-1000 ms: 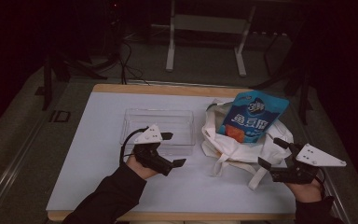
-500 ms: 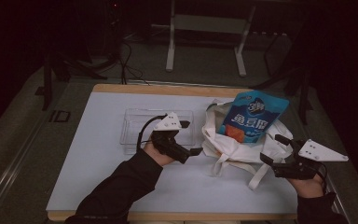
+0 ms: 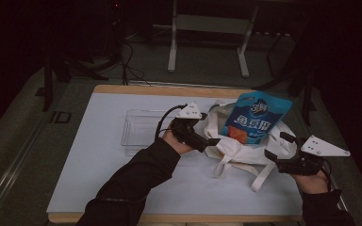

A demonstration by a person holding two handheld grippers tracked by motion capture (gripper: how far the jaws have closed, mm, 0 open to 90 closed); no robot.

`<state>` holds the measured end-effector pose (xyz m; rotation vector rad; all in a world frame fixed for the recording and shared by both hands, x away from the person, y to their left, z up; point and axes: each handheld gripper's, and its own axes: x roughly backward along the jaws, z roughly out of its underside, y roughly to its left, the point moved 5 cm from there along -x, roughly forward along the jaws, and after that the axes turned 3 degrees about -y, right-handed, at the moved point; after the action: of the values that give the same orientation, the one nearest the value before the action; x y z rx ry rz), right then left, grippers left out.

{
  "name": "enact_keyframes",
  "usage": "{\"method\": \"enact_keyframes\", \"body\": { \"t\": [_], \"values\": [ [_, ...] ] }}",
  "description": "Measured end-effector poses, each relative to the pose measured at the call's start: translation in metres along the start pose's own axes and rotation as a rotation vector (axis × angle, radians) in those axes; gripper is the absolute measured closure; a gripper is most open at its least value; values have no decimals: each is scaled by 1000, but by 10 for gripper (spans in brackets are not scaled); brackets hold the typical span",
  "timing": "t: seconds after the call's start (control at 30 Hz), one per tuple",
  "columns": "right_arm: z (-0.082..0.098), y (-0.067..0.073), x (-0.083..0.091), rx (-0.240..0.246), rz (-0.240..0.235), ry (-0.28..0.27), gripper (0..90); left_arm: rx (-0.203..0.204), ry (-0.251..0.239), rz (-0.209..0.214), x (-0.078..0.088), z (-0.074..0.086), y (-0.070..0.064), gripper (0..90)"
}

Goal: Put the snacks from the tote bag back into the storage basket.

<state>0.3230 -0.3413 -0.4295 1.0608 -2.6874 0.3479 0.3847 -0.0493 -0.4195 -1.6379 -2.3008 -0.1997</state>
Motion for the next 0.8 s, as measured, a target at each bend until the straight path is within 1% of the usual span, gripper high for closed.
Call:
{"method": "enact_keyframes", "body": {
  "t": [0.03,0.07,0.1,0.13,0.2,0.23,0.27,0.3,0.33,0.37,0.4,0.43,0.47,0.5,0.53,0.57,0.6,0.63,0.67,0.7,0.73,0.77,0.8],
  "values": [
    [0,-2,-1,1,0,5,140,-2,2,-4,-4,-1,2,0],
    [1,-5,-2,0,6,9,142,5,3,2,-9,-2,4,0],
    [1,-7,-2,-2,10,14,142,12,11,-3,-13,-2,6,0],
    [2,-10,-3,-2,12,16,142,12,13,3,-18,-3,7,0],
    [3,-16,-4,-7,21,23,146,4,19,-10,-25,-4,10,0],
    [4,-19,-4,-7,24,23,155,10,18,-6,-28,-4,12,0],
    [4,-22,-5,-4,31,23,158,8,14,-23,-31,-4,14,0],
    [4,-25,-5,4,39,20,172,3,0,-35,-34,-4,17,0],
    [5,-28,-5,9,43,22,192,6,-6,-50,-38,-4,20,0],
    [6,-31,-6,12,47,30,194,20,-18,-50,-41,-4,24,0],
    [7,-35,-7,13,53,33,194,34,-15,-46,-45,-4,27,0],
    [8,-39,-8,4,54,36,194,30,-13,-51,-47,-5,29,0],
    [9,-41,-9,3,55,40,194,29,-21,-39,-50,-5,30,0],
    [9,-44,-11,1,56,44,194,28,-12,-43,-52,-6,32,0],
    [10,-47,-12,-2,55,48,195,34,-12,-39,-54,-6,34,7],
    [11,-49,-14,-3,52,52,195,50,-14,-33,-56,-7,36,8],
    [11,-52,-16,-6,54,61,195,57,-12,-38,-59,-8,38,8],
    [12,-56,-19,-12,54,67,195,56,-11,-34,-60,-9,39,8],
    [13,-59,-21,-18,56,71,195,45,-13,-39,-62,-10,40,22],
    [14,-62,-23,-25,60,76,191,36,-16,-35,-64,-12,41,79],
    [14,-67,-26,-37,64,77,187,38,-15,-29,-65,-13,41,100],
    [15,-69,-27,-43,64,79,187,29,-16,-32,-68,-14,41,101],
    [15,-71,-28,-50,65,79,187,17,-4,-32,-71,-14,42,142]
  ]
}}
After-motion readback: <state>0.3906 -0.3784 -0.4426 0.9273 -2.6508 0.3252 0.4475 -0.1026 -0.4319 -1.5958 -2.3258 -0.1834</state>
